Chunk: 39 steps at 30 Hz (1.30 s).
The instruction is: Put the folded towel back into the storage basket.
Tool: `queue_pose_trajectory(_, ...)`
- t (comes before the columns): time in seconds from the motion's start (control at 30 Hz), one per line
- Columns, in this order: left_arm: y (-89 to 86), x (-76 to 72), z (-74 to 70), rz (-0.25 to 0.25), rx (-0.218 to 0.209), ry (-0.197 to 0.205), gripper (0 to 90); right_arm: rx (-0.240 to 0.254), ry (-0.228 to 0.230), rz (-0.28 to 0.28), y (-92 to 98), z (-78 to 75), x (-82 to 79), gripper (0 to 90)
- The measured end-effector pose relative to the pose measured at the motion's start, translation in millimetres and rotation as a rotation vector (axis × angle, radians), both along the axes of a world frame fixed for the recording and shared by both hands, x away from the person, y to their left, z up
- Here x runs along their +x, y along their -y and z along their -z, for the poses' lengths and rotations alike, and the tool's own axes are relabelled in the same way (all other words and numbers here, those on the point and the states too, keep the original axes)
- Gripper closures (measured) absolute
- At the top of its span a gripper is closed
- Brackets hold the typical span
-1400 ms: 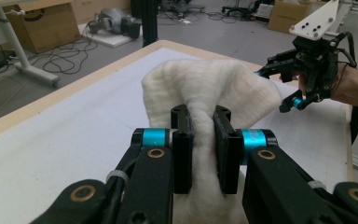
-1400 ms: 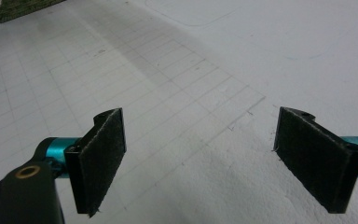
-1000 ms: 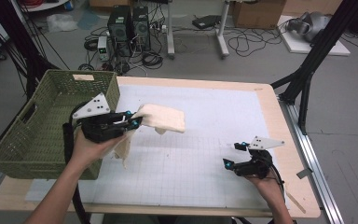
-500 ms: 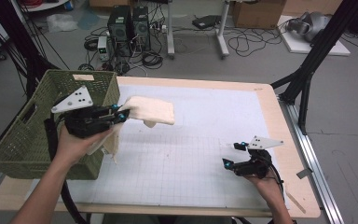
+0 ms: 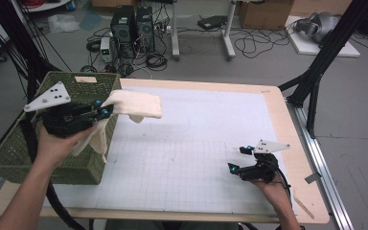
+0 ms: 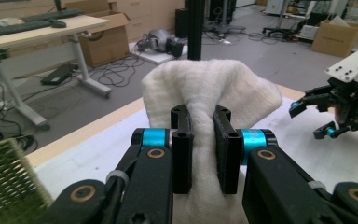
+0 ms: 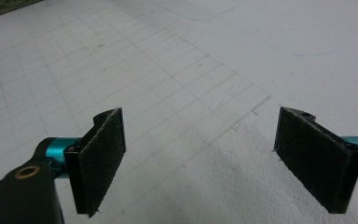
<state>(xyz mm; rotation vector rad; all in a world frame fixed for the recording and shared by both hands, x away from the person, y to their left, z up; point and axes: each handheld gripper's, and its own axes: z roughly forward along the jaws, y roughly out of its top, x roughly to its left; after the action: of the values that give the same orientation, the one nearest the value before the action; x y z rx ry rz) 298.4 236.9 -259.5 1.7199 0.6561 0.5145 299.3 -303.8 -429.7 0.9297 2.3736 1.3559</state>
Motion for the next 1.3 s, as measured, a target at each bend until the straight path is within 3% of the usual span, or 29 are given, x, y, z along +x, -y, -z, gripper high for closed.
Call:
queue_pose_trajectory(0.63,-58.8,-3.6,-2.1,-0.170,-0.028,0.010,79.8,-0.008,-0.007,-0.007,-2.3,1.4,1.1,16.0)
queue_pose_trajectory(0.97,-84.8,-6.1,9.8,-0.266,-0.038,-0.012,79.7,-0.014,-0.012,-0.013,-3.7,2.2,1.6,16.0)
queue_pose_trajectory(1.3,-99.5,-5.3,30.2,-0.366,-0.031,-0.046,79.6,-0.018,-0.016,-0.017,-5.3,3.0,1.8,16.0)
